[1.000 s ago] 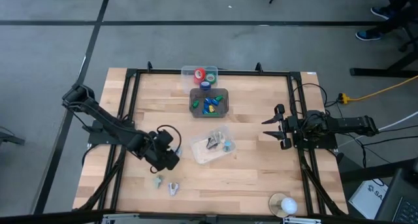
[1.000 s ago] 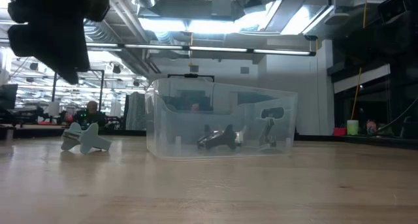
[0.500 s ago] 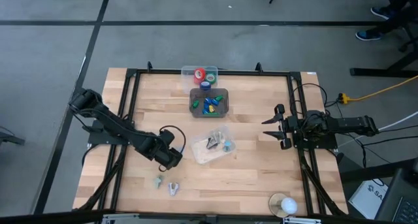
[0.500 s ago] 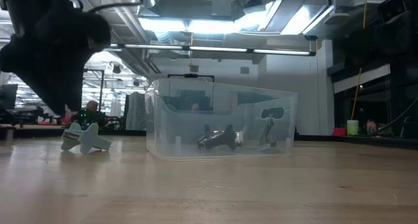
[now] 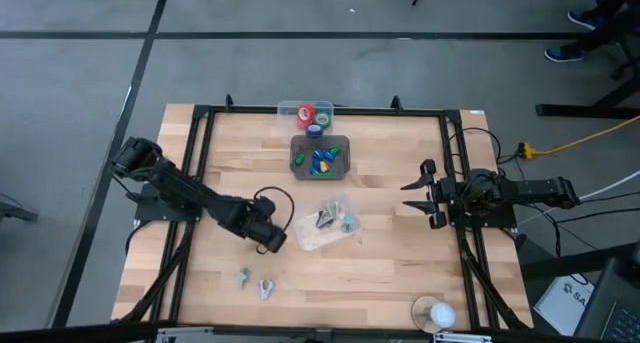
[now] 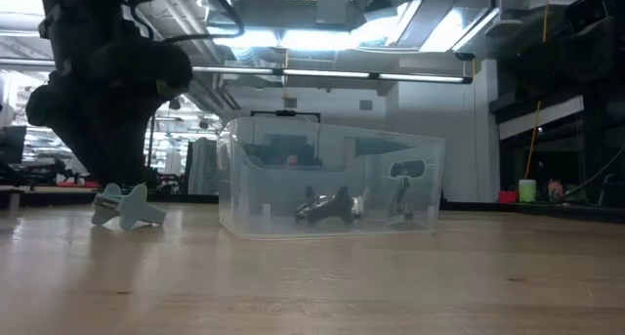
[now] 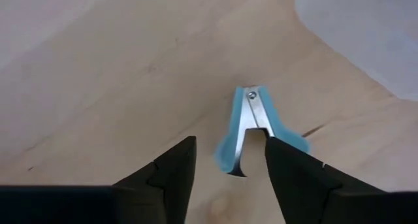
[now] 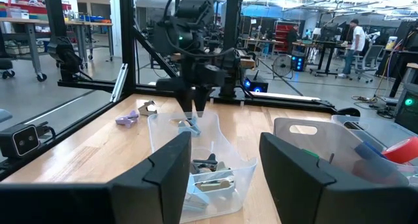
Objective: Pick and place Stapler, Stapler remover, tape
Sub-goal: Put the blue staple remover into the bottom transparent bin
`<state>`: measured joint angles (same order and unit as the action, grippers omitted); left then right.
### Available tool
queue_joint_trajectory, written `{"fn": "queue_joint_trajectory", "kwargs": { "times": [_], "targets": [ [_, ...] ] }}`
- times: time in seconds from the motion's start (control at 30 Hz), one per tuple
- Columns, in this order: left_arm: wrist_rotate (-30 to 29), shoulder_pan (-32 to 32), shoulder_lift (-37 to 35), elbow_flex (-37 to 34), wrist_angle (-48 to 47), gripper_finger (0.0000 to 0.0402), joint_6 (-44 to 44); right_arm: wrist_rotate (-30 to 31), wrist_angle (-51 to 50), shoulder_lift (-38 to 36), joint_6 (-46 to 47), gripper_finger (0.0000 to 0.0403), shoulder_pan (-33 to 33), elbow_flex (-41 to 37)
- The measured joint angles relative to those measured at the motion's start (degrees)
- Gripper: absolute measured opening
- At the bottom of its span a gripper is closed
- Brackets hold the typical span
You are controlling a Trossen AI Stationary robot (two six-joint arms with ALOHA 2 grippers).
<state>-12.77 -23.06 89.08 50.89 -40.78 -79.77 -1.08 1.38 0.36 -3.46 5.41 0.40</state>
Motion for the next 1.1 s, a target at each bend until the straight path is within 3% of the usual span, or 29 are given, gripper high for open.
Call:
{"fn": "queue_joint_trajectory", "kwargs": {
  "times": [0.37, 1.1],
  "targets": [
    [2.8, 1.8, 0.0, 0.0, -0.3, 0.0114, 0.0, 0.0, 0.0, 0.0, 0.0, 0.0187, 0.0, 0.0],
    [4.2, 1.8, 0.0, 0.0, -0.1, 0.0062, 1.1, 0.0, 0.0, 0.0, 0.0, 0.0188, 0.0, 0.0]
  ]
}}
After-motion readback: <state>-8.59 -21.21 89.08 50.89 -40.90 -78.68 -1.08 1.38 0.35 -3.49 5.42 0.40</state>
